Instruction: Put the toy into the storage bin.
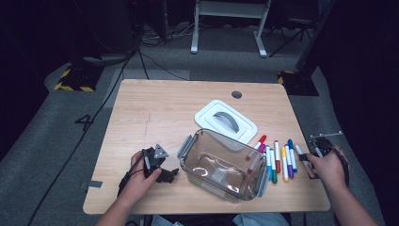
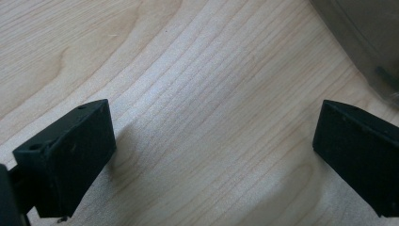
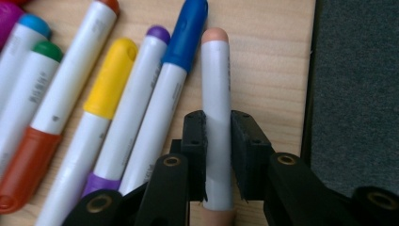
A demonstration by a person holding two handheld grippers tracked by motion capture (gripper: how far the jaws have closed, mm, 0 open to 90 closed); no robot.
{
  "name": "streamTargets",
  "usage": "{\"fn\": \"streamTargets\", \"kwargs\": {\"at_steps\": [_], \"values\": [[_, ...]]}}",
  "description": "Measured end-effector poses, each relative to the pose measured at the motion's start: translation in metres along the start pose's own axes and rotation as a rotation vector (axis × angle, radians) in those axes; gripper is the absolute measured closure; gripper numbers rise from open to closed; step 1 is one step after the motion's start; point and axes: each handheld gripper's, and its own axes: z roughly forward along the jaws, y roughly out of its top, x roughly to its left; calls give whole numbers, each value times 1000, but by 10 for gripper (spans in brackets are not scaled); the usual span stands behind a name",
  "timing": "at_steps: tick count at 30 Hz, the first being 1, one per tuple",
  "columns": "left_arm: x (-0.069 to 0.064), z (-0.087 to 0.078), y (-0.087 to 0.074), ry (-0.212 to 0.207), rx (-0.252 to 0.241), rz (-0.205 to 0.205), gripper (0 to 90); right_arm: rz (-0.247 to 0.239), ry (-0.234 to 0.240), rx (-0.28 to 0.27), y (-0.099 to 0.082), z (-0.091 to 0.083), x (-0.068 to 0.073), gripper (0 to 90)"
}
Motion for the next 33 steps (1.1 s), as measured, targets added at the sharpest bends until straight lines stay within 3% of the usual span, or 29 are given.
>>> {"fn": "streamTargets", "kwargs": {"at_steps": [8,14,20,30,33], "values": [[0,0,0,0,0,0,1,-4,36,-77,16,-31,4,768],[0,0,0,-1,0,0,1,-42,83,-139,32,-57,20,768],[0,0,0,1,0,2,1,-111,141,-179,50,-81,48,768],[-1,0,0,9,-3,-1,4,-256,304,-213,76,-103,110,768],[-1,0,0,10,-4,0,4,-293,379,-211,80,-106,131,768]]}}
